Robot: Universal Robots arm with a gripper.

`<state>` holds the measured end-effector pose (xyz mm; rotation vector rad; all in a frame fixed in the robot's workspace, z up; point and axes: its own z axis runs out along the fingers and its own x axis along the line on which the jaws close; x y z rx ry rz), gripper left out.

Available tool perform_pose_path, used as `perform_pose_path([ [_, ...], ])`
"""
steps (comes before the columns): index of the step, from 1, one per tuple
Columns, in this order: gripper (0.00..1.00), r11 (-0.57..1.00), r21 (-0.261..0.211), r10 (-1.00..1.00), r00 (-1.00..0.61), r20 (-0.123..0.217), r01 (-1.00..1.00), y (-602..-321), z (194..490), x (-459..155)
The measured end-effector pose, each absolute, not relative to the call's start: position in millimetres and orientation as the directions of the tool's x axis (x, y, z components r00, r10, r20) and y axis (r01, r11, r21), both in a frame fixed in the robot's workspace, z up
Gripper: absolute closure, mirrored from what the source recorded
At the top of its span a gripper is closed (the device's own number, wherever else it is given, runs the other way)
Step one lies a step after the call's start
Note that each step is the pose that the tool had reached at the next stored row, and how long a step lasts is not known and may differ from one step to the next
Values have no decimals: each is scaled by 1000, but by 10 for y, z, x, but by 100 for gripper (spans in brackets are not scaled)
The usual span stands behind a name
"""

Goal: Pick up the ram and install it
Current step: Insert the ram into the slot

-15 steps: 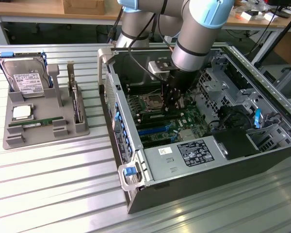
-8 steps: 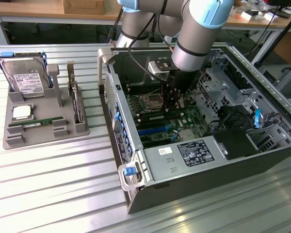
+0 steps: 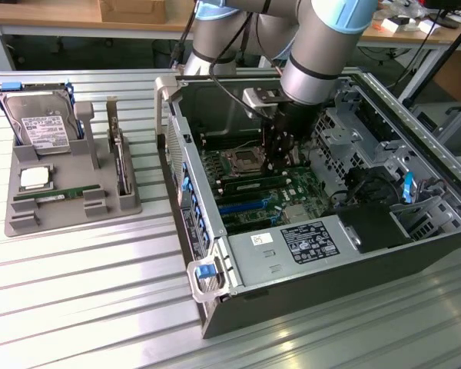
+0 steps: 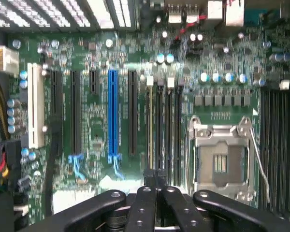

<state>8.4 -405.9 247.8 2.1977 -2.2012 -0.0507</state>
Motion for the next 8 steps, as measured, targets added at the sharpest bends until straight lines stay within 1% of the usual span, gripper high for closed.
perform_pose_path([
  [4, 90, 1, 63, -1000, -2, -1, -998, -4059, 2472, 465],
  [8, 90, 1, 71, -1000, -2, -1, -997, -4059, 2473, 728],
])
